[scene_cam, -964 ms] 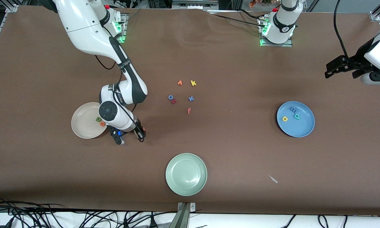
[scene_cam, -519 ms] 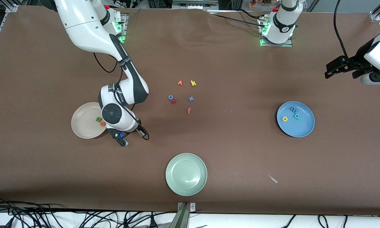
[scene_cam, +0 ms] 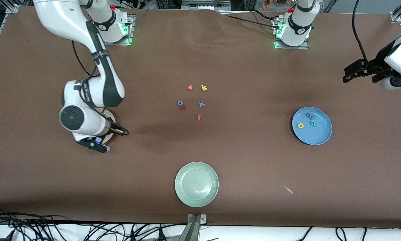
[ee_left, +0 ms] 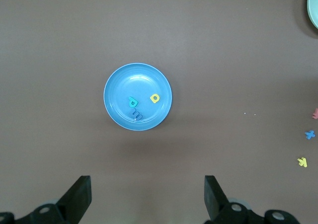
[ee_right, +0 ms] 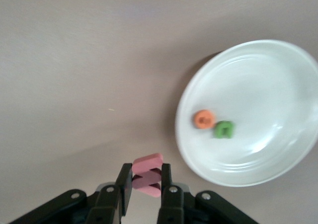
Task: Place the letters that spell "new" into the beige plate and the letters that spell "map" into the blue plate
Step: 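Carry pink M to the beige plate and release it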
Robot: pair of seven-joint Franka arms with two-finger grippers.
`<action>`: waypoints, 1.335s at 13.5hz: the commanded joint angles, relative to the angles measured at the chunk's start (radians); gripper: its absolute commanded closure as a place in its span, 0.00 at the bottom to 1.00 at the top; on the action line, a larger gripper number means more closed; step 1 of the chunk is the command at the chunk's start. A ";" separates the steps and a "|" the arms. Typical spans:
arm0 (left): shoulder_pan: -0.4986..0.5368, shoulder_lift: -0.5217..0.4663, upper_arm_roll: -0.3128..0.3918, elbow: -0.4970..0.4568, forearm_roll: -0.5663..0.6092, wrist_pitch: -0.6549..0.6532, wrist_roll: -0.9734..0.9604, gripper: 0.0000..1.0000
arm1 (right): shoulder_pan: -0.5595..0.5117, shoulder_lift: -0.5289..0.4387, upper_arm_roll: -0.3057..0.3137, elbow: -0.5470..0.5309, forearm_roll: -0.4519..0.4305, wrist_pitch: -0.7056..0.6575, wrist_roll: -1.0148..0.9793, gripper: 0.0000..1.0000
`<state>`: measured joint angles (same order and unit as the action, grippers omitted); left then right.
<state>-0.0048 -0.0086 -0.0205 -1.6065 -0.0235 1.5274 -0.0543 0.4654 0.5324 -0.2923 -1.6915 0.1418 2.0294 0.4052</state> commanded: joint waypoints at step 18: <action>-0.004 0.009 -0.002 0.026 0.027 -0.020 -0.004 0.00 | -0.021 -0.152 -0.064 -0.105 0.090 -0.124 -0.324 0.00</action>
<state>-0.0047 -0.0081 -0.0205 -1.6058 -0.0235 1.5274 -0.0543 0.4495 0.3897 -0.3567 -1.8580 0.2183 2.0130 0.0707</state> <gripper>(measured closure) 0.000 0.013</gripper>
